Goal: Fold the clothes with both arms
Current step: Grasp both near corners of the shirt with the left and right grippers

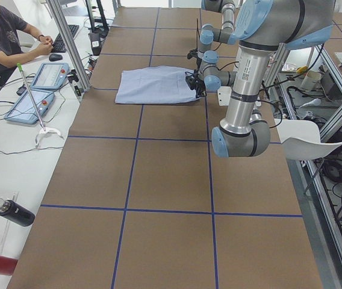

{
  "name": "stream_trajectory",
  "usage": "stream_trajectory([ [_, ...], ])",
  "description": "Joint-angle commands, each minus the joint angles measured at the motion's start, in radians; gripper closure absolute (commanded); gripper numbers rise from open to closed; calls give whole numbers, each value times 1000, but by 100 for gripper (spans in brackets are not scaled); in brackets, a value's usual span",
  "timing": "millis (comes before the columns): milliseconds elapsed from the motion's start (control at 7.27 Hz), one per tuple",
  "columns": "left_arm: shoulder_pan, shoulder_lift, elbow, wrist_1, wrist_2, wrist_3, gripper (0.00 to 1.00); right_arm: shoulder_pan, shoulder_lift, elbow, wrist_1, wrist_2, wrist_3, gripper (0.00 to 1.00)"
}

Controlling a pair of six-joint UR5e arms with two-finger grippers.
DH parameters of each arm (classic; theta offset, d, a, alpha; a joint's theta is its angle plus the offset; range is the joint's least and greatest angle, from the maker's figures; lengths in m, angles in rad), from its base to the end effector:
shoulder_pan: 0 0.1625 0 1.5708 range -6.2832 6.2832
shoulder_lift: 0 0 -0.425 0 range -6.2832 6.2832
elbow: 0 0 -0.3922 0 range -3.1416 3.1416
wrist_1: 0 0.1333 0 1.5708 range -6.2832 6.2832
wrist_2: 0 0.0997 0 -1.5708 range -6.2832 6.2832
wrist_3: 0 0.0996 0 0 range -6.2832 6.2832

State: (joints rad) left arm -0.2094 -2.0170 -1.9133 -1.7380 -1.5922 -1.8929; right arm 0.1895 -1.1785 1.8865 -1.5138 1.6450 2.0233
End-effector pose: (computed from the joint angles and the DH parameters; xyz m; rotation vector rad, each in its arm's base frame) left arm 0.5583 -0.2527 0.2436 -0.0743 0.9634 -0.4798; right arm -0.5667 -0.2369 0.3028 -0.1728 -0.7601 0.5814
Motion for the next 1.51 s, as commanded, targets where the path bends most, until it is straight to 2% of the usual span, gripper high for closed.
stream_trajectory([
  [0,1,0,-1,0,0,0,100,-1,-4,6,-8,9,0,0],
  [688,1,0,-1,0,0,0,100,-22,-7,2,-14,9,2,0],
  [826,-1,1,-1,0,0,0,100,-22,-3,5,-14,4,3,12],
  [963,-1,0,-1,0,0,0,100,-16,-1,8,-12,1,3,39],
  [1376,-1,0,-1,2,0,0,100,4,2,17,-12,-4,5,84],
])
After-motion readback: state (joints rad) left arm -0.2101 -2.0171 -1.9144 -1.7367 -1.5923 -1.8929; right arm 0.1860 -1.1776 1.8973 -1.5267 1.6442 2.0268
